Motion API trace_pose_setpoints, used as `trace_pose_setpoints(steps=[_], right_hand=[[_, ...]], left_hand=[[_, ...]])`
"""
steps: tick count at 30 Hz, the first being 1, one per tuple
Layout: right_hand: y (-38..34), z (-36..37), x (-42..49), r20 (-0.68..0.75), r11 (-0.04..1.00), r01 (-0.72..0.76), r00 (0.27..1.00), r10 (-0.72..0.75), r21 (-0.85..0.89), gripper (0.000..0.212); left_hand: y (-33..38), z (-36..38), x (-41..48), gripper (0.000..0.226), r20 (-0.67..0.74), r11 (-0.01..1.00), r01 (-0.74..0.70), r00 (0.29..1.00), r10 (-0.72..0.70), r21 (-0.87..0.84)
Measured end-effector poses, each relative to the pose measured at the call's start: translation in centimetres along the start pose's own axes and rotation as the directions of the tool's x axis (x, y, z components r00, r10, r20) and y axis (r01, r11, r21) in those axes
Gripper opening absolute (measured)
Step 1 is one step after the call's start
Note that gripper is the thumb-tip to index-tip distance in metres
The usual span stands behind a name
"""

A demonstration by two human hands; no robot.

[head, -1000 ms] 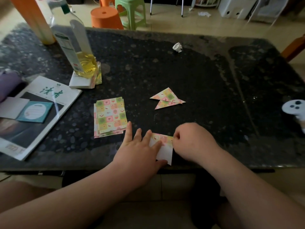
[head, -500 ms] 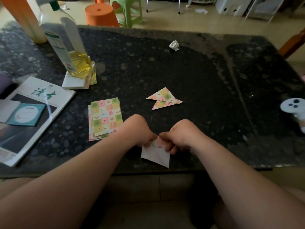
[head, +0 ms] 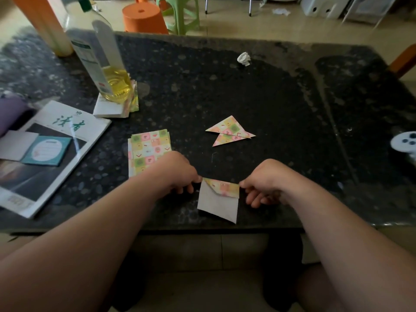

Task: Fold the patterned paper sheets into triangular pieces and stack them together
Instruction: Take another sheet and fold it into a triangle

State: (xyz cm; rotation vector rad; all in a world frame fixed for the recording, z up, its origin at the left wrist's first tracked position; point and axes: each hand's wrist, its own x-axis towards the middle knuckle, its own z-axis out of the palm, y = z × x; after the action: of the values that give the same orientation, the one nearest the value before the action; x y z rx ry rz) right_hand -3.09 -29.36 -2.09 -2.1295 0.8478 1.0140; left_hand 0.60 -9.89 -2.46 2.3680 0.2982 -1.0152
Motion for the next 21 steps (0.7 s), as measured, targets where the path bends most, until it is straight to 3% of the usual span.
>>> trace_pose_setpoints(steps=[4, 6, 9, 11, 15, 21], right_hand=[[1.9, -2.1, 0.1, -0.07, 0.999, -0.008, 0.998, 0.005, -0.038, 0.018], [1.9, -2.0, -0.1, -0.17, 0.993, 0.097, 0.98, -0.106, -0.06, 0.015], [0.8, -0.3, -1.0, -0.312, 0.938, 0.345, 0.887, -0.342, -0.047, 0.011], [0.1, 1.3, -1.9, -0.28, 0.895, 0.433, 0.85, -0.446, -0.112, 0.009], [-0.5, 3.6, -2.2, -0.193, 0.813, 0.419, 0.83, -0.524, -0.405, 0.047], [-0.9, 3.9, -1.6, -0.15, 0.868, 0.331, 0.901, -0.407, -0.37, 0.027]], left_hand=[[-0.2, 0.1, -0.6, 0.019, 0.009, 0.999, -0.034, 0.999, 0.034, -0.017], [-0.4, 0.1, -0.9, 0.022, -0.02, 0.998, -0.064, 0.998, 0.064, -0.013], [-0.6, 0.1, -1.2, 0.024, -0.095, 0.994, -0.112, 0.989, 0.113, 0.012], [-0.8, 0.4, -1.3, 0.022, -0.121, 0.988, -0.145, 0.981, 0.15, 0.047], [-1.0, 1.1, -1.2, 0.026, -0.091, 0.983, -0.171, 0.98, 0.177, 0.071], [-0.6, 1.3, -1.5, 0.05, -0.039, 0.988, -0.153, 0.987, 0.153, -0.016]])
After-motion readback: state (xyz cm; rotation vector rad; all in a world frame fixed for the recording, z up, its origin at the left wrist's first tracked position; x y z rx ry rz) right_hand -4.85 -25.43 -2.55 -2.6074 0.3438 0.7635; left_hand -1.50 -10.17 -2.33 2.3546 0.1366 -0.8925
